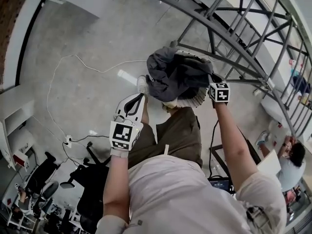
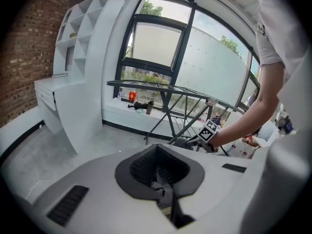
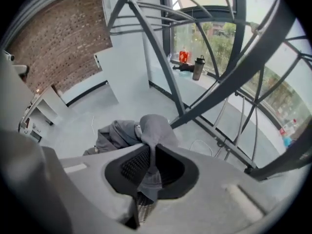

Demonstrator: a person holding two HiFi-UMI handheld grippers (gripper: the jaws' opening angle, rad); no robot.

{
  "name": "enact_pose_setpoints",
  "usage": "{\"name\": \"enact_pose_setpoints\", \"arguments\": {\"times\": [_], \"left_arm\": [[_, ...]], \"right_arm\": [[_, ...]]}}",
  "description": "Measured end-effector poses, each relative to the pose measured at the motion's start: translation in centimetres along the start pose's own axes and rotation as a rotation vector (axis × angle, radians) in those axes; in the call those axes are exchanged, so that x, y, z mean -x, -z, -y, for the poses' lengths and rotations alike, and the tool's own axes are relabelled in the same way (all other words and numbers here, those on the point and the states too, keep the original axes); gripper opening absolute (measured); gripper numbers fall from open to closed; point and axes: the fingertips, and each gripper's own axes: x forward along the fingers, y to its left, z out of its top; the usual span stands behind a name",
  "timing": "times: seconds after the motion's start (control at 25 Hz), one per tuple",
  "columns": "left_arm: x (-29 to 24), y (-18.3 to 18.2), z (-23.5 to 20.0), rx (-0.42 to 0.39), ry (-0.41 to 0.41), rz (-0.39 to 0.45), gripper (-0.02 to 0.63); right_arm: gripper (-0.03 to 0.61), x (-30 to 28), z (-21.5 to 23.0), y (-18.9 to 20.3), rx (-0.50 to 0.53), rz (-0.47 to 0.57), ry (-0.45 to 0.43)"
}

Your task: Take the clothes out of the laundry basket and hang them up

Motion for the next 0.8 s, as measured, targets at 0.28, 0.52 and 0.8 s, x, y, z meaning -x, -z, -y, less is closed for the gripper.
{"name": "enact_pose_setpoints", "arguments": {"times": [0.28,0.52,0.8], "left_arm": [[0.7,-2.9,-0.1,-0.083,0.119,0.014,0.002],[-1.2,-6.5,-1.2,-0.162,0.240,0.054,0.002],[-3.0,-9.8,-0.8,-0.266,0.407,0.051,0.005]], "right_arm": [[0.038,8.7,-1.6,-6.0,-0.091,0.176,0.048],[0.037,16.9,-2.5,-11.7,-0.138,0.358,0.142],[0.034,28.0,-3.8,-17.8,-0.194,0.587,0.244]]}}
